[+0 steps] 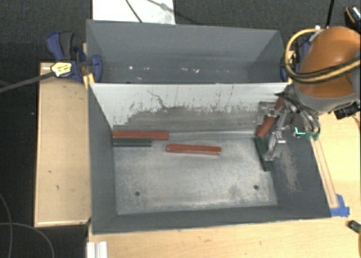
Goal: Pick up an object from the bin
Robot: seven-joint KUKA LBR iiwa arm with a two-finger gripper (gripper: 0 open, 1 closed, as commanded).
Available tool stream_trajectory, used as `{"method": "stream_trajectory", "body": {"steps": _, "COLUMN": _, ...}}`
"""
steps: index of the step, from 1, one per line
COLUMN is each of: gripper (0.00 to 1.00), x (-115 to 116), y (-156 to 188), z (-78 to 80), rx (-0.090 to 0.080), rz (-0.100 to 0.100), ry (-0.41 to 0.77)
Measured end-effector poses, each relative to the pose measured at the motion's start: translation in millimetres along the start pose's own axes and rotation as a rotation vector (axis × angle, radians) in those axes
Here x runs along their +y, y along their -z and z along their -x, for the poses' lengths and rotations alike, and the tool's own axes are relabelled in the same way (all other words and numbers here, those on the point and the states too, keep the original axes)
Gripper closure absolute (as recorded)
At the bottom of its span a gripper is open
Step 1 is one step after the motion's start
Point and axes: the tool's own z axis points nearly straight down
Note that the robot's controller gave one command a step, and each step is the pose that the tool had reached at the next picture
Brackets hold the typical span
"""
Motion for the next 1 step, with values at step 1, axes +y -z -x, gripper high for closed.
{"method": "stream_trajectory", "body": {"steps": 1, "gripper": 0.00, "x": 81.4, "y": -121.9, "z": -16.5, "rx": 0.002, "rz": 0.003, "ry": -0.090}}
